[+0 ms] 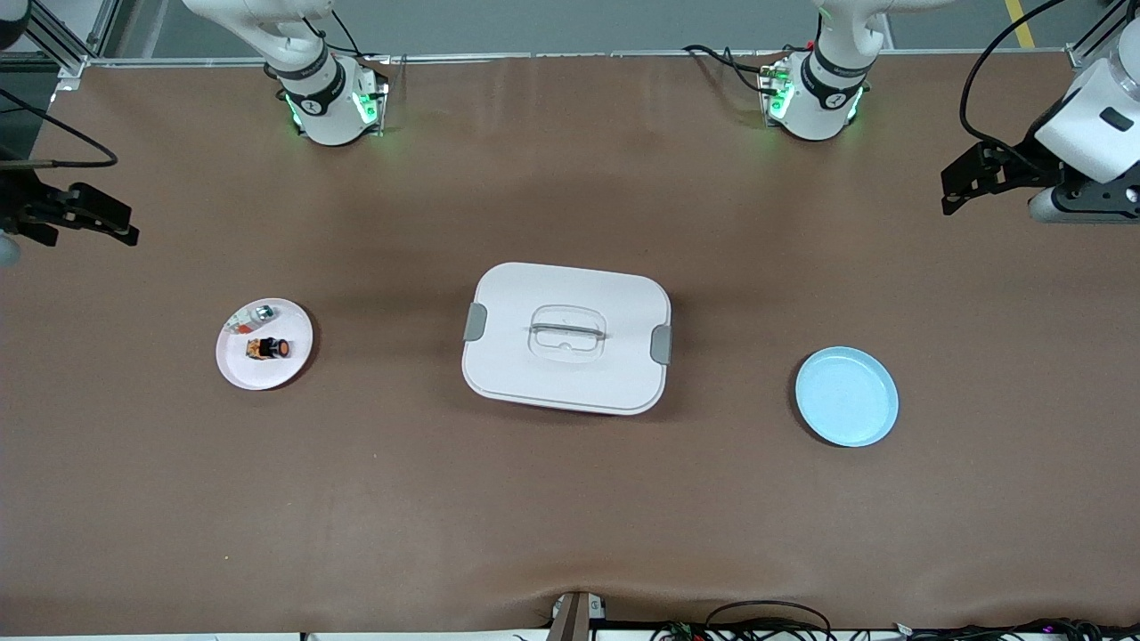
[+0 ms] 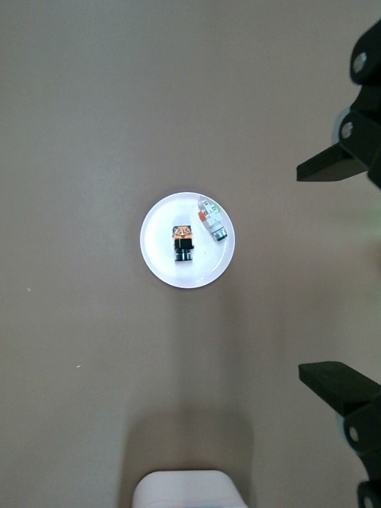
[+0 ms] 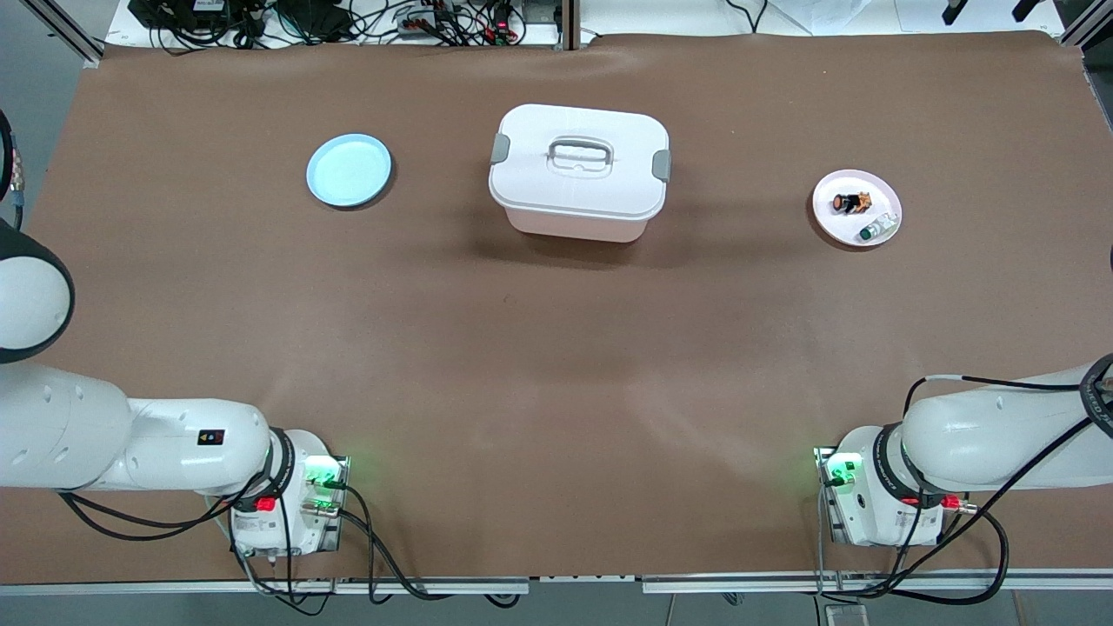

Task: Transfer orange switch to right arm and place

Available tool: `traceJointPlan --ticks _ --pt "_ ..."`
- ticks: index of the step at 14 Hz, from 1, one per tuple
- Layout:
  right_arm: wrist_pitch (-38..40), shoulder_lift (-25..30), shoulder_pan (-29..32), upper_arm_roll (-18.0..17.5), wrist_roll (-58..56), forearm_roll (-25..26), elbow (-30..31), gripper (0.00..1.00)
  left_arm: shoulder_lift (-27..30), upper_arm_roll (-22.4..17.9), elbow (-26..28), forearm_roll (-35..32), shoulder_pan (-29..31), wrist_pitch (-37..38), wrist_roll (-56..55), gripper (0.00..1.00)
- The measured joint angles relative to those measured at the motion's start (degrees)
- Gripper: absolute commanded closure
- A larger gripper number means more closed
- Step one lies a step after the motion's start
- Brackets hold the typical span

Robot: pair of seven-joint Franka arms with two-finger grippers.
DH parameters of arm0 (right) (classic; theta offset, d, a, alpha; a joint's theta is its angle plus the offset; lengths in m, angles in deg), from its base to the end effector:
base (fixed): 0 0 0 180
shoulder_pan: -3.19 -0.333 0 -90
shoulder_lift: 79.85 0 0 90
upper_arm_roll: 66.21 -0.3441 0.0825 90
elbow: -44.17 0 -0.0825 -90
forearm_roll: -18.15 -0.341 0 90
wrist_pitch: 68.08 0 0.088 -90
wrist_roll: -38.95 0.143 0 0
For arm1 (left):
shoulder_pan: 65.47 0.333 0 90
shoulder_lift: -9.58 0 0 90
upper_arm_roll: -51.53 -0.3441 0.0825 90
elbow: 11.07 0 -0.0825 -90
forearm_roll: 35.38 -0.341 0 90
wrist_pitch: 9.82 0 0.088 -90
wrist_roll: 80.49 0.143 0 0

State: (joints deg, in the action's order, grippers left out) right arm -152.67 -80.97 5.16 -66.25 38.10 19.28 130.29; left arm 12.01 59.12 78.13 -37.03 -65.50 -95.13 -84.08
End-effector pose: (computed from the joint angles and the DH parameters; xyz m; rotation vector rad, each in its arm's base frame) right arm 0.5067 -0.0201 0.6274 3.1220 -0.0316 -0.0729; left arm 0.4841 -0.0621 0.6366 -3.1029 0.1058 0.0347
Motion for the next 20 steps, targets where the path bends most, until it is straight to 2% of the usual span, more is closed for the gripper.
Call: traceJointPlan --ticks 5,9,20 --pt "2.1 -0.1 0.2 0.0 1.4 -0.7 -0.9 0.0 0.0 0.1 0.0 0.0 0.0 0.0 0.0 0.0" --pt "2.6 -0.1 3.9 0.0 1.4 -5.7 -1.1 0.0 0.0 0.1 0.0 0.0 0.0 0.0 0.0 0.0" --pt "3.1 0.5 3.3 -1.0 1.3 -5.2 -0.2 0.0 0.0 0.3 0.0 0.2 0.0 0.0 0.0 0.0"
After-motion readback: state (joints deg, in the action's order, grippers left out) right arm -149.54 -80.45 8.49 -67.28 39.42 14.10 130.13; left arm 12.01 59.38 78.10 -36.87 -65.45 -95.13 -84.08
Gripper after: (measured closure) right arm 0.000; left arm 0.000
